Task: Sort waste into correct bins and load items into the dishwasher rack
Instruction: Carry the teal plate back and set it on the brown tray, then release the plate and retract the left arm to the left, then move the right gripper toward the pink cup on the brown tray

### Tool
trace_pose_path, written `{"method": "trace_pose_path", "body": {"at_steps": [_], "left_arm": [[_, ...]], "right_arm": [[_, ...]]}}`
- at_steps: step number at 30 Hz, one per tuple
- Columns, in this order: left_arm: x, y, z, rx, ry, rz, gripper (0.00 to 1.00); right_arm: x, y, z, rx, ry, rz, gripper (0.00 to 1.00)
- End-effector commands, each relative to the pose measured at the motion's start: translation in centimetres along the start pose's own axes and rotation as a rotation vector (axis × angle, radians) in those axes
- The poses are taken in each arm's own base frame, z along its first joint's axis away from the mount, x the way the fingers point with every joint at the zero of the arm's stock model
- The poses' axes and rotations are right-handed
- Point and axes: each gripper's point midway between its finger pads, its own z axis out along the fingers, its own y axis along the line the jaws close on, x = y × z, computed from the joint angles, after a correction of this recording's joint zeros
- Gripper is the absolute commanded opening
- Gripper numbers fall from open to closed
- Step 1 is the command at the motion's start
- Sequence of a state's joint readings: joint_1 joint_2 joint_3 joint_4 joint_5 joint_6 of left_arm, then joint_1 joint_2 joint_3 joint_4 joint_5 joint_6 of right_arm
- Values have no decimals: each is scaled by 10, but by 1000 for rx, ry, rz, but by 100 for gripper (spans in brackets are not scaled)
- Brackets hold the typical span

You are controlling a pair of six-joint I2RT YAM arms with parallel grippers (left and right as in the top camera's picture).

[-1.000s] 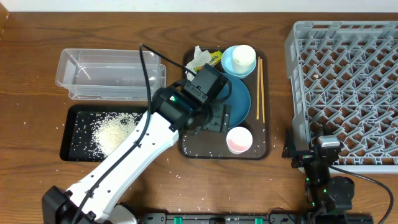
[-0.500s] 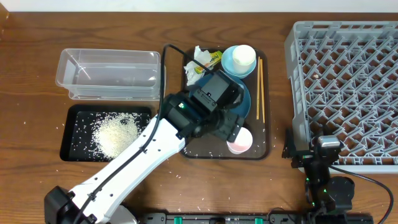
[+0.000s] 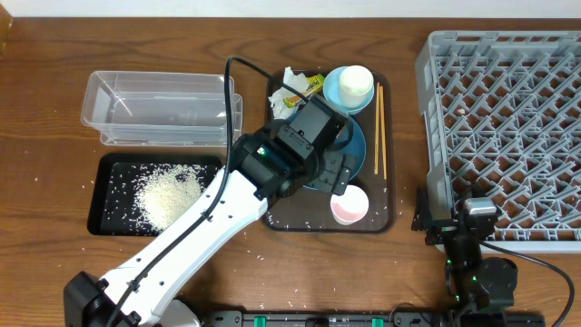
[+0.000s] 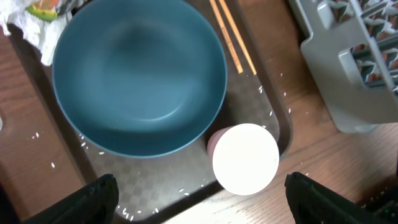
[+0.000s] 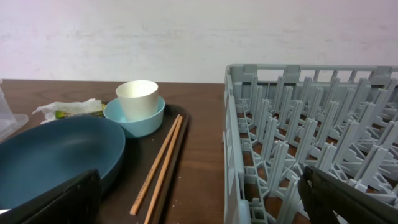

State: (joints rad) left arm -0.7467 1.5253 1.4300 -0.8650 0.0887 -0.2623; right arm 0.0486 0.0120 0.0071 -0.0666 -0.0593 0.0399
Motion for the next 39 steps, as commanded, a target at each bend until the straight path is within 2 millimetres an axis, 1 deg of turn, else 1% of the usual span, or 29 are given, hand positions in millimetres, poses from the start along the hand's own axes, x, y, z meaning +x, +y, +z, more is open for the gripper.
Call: {"method": "trace_pose_path", "body": {"at_steps": [1,3,5,6,10,12,14,18,20,24,27,28,31,33,34,35,39], "left_arm": [[7,14,5,-68,22,2,89],[5,40,1,-193,6,-12,89],[3,77,-8,-343,-15,-105,89],[4,92,-12,-386,-20,-155,89],[7,145,-25,-450,-14,-342,89],[10,166,-30,-450,-6,-416,89],[15,192,-38,-462,-3,-505,89],[34,237,-58,-520,0,-689,89],[48,257,-69,-554,7,-776,90],[70,284,-87,-602,25,-888,90],[86,299,-97,-630,46,-956,89],[89,303,-99,-637,45,-974,89],[97,315,-106,-655,38,-1024,89],[100,319,-108,-661,36,-1038,90],[101,320,-109,-663,35,-1042,90],[100,320,-109,-663,33,-1042,90],[100,320,-109,-663,33,-1042,89]], "right_arm": [[0,-3,0,11,0,-11,99],[0,-3,0,11,0,-11,99],[0,-3,0,11,0,-11,99],[0,-3,0,11,0,-11,99],[0,-3,0,11,0,-11,99],[0,-3,0,11,0,-11,99],[0,-3,0,11,0,-11,99],[0,-3,0,11,0,-11,99],[0,-3,0,11,0,-11,99],[0,-3,0,11,0,-11,99],[-7,0,0,-5,-28,-3,99],[-9,7,-1,-44,-36,31,99],[-13,53,-9,-320,-11,252,99],[-10,96,-30,-591,108,459,99],[-8,113,-43,-708,183,545,99],[-8,121,-50,-762,223,591,99],[-12,118,-48,-738,254,723,99]]}}
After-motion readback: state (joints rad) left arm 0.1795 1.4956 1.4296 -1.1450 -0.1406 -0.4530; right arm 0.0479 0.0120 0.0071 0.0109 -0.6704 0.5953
